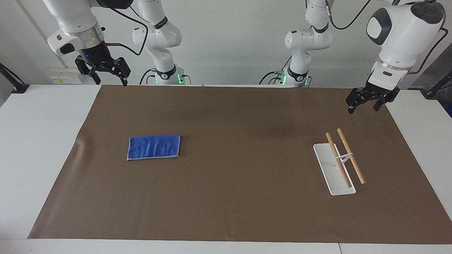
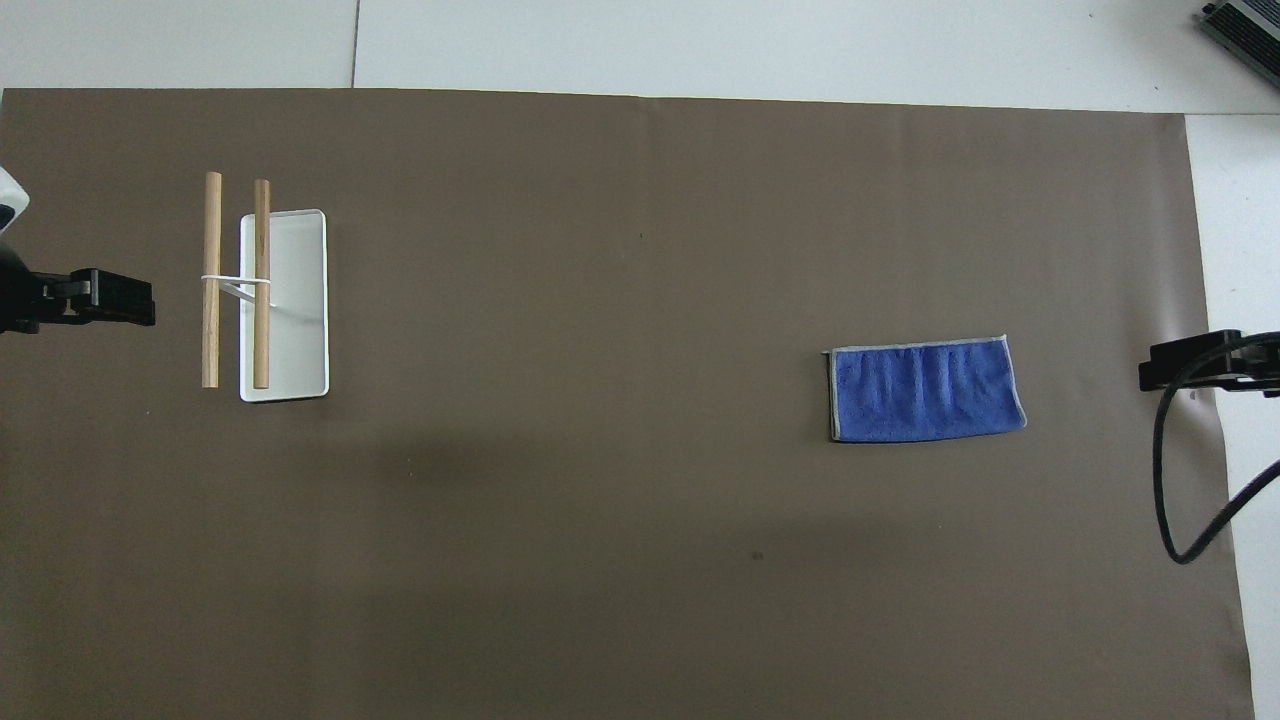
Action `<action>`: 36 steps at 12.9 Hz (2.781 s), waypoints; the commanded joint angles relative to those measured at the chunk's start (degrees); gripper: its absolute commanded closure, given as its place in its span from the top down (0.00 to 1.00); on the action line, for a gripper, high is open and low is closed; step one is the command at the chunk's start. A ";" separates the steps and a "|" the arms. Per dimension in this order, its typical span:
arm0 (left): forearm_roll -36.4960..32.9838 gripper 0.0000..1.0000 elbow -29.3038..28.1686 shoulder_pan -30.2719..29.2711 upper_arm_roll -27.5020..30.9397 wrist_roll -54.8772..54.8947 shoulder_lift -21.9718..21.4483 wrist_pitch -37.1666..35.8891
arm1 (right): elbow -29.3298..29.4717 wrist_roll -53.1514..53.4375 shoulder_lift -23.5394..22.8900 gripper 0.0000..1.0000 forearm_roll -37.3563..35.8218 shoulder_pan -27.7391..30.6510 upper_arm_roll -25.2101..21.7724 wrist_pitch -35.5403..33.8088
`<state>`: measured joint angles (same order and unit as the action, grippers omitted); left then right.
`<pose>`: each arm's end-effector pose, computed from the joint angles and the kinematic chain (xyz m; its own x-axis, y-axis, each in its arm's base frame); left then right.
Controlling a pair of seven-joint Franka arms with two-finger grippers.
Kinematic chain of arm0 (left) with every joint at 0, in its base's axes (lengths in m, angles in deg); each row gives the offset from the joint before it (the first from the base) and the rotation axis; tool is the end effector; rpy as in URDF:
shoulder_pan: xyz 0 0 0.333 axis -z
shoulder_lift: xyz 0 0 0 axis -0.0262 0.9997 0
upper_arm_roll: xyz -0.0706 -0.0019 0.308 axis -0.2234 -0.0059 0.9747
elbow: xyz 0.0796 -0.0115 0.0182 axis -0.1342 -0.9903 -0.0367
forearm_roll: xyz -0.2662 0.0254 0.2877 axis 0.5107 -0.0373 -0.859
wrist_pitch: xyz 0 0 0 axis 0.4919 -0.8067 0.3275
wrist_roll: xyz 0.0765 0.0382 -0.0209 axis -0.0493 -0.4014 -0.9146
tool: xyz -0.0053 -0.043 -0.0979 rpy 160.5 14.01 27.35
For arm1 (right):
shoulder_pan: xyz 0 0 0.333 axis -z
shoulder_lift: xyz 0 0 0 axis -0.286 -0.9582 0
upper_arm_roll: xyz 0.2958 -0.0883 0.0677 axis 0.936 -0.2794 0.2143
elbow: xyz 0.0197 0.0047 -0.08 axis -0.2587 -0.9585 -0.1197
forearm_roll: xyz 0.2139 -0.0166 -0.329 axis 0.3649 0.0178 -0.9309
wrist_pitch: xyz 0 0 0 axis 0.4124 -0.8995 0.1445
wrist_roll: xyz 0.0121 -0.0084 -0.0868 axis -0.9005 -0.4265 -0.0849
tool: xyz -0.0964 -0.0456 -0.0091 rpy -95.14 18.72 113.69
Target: Right arm passes towel to left arm to hang
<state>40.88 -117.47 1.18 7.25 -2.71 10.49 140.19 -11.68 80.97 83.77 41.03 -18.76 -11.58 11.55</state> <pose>0.5553 -0.0141 0.5864 0.9972 0.0193 0.0722 0.0229 -0.9985 -0.0491 0.5142 -0.0266 0.6453 0.9976 -0.0675 -0.0175 -0.0672 -0.9976 0.0162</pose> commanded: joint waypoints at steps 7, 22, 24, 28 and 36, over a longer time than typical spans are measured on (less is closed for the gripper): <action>0.72 1.00 -1.51 0.06 0.27 0.41 -1.44 0.57 | -1.82 -0.72 1.33 1.00 0.60 0.21 0.06 -0.25; 0.72 1.00 -1.51 0.06 0.27 0.41 -1.44 0.48 | -2.09 -0.37 1.42 1.00 0.69 0.12 0.06 -0.60; 0.72 1.00 -1.51 0.06 0.27 0.41 -1.44 0.48 | -2.70 -0.19 1.60 1.00 0.69 0.38 0.06 -0.26; 0.72 1.00 -1.51 0.06 0.27 0.41 -1.44 0.57 | -4.54 -0.98 2.56 1.00 0.69 0.12 0.06 0.36; 0.72 1.00 -1.51 0.06 0.27 0.41 -1.44 0.57 | -19.20 -3.79 2.57 1.00 0.78 -1.71 0.32 20.90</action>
<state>40.88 -117.47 1.18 7.25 -2.71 10.49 140.19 -24.32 78.91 84.91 41.16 -19.08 -11.54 26.57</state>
